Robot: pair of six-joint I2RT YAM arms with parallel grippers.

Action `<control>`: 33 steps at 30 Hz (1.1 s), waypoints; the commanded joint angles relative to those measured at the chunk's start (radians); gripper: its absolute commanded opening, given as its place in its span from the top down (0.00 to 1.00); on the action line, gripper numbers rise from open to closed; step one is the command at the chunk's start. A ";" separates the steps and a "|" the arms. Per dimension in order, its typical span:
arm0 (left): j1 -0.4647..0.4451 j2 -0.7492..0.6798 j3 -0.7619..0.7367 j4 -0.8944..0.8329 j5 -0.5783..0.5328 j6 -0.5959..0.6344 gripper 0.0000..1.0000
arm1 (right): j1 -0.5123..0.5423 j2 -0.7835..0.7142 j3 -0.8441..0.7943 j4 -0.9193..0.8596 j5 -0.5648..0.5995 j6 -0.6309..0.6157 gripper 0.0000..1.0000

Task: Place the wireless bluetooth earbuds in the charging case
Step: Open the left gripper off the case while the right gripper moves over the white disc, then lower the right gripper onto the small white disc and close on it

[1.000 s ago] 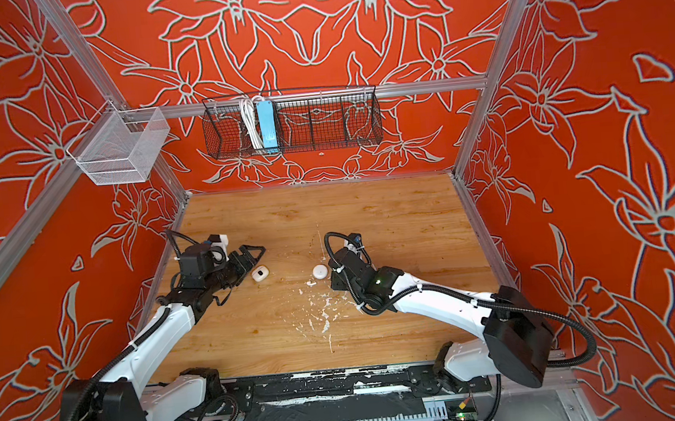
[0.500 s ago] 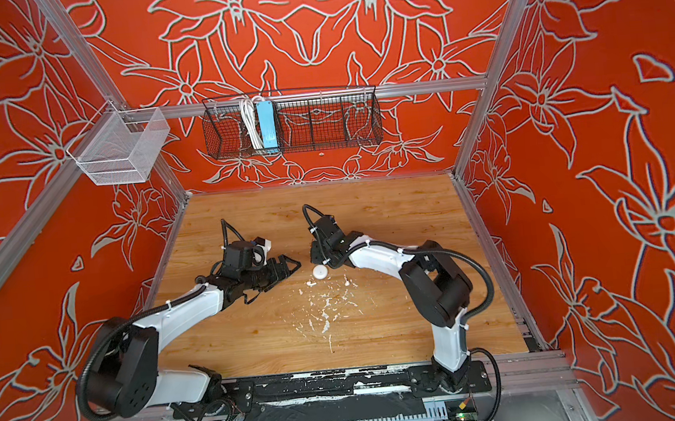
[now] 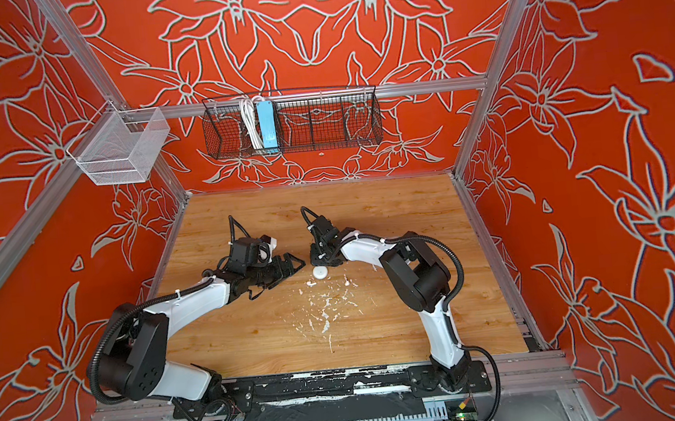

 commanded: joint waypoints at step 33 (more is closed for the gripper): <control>-0.013 -0.014 0.037 -0.066 -0.024 0.040 0.11 | 0.052 -0.407 -0.440 0.212 0.015 0.171 0.54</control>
